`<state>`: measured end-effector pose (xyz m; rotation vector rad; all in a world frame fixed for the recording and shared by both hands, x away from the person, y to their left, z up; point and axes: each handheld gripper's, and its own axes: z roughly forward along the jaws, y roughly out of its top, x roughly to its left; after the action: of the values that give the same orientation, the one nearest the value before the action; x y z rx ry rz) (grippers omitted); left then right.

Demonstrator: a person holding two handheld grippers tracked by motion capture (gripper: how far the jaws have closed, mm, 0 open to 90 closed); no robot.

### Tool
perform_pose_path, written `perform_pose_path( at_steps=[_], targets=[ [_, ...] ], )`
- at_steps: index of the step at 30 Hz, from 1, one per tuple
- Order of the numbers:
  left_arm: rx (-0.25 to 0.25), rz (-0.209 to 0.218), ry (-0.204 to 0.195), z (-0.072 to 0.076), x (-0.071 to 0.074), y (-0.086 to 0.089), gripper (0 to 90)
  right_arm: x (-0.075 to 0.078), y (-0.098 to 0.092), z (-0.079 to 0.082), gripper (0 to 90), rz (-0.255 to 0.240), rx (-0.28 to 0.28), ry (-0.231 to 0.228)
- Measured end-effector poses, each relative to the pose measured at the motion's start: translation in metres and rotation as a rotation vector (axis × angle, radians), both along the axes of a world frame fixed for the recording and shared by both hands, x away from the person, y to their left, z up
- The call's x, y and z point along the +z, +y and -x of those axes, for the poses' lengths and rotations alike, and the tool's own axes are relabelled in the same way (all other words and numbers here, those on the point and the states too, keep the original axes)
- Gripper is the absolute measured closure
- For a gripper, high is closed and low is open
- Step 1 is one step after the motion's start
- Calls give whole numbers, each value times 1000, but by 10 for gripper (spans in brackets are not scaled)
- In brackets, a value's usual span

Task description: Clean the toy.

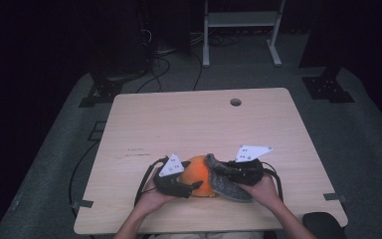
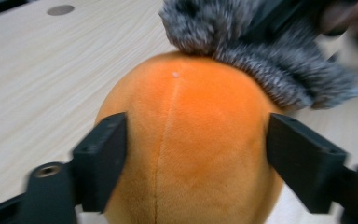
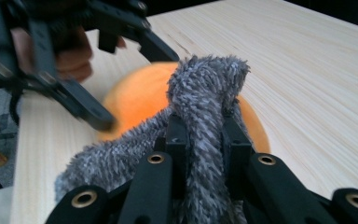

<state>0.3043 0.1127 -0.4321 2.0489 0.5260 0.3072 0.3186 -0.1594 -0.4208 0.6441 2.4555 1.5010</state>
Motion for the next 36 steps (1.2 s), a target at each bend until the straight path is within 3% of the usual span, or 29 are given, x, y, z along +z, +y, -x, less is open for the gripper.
perform_pose_path(
  at_steps=[1,4,7,10,11,13,15,16,18,19,20,21,22,23,24,26,28,29,30,32,33,34,35,36],
  targets=[
    [1,58,46,-4,2,4,188,-1,-2,-1,765,10,-9,-2],
    [19,62,79,-8,0,5,171,-1,-5,-2,765,21,-22,-3],
    [42,16,39,-4,-2,-1,280,2,0,2,764,6,-17,-16],
    [25,-31,-21,2,3,-10,286,5,6,6,764,-26,19,-27],
    [10,-34,-26,2,5,-9,264,5,9,8,766,6,23,-48],
    [7,-11,-18,1,5,-6,212,3,5,5,767,3,11,-29],
    [21,29,14,-3,6,0,184,3,2,4,767,14,1,-26],
    [40,26,40,-5,5,2,139,2,0,2,767,19,-7,-29],
    [36,24,133,-13,0,4,91,2,-4,1,767,17,-17,-25],
    [39,36,152,-14,-3,4,176,4,-3,2,767,15,-19,-26],
    [43,31,130,-13,-4,3,176,4,-3,2,767,15,-19,-26],
    [38,-6,73,-9,0,0,274,8,3,7,766,3,-4,-52],
    [31,-15,36,-5,3,-3,309,9,5,10,766,-24,24,-63],
    [19,-38,-4,-2,6,-6,326,11,6,12,766,-61,52,-56],
    [10,-60,-37,2,10,-8,335,11,8,12,767,-63,56,-59],
    [-7,-42,-41,3,13,-9,336,10,4,10,768,-41,39,-66],
    [-10,-25,-30,2,12,-8,302,8,-4,5,768,-37,14,-51],
    [-3,37,36,-4,8,-4,249,8,-7,4,769,-26,1,-47],
    [-3,37,36,-4,8,-4,175,8,-7,4,769,-26,1,-47],
    [10,74,102,-9,4,0,148,6,-9,2,768,-21,-15,-42],
    [16,69,124,-11,2,0,119,6,-10,1,768,-20,-17,-44],
    [19,67,147,-13,-1,-1,119,7,-9,1,768,-18,-17,-46],
    [30,54,116,-10,-2,-1,205,9,-6,4,768,-20,-13,-51],
    [30,54,116,-10,-2,-1,258,11,-4,7,767,-29,-4,-65]
  ],
)
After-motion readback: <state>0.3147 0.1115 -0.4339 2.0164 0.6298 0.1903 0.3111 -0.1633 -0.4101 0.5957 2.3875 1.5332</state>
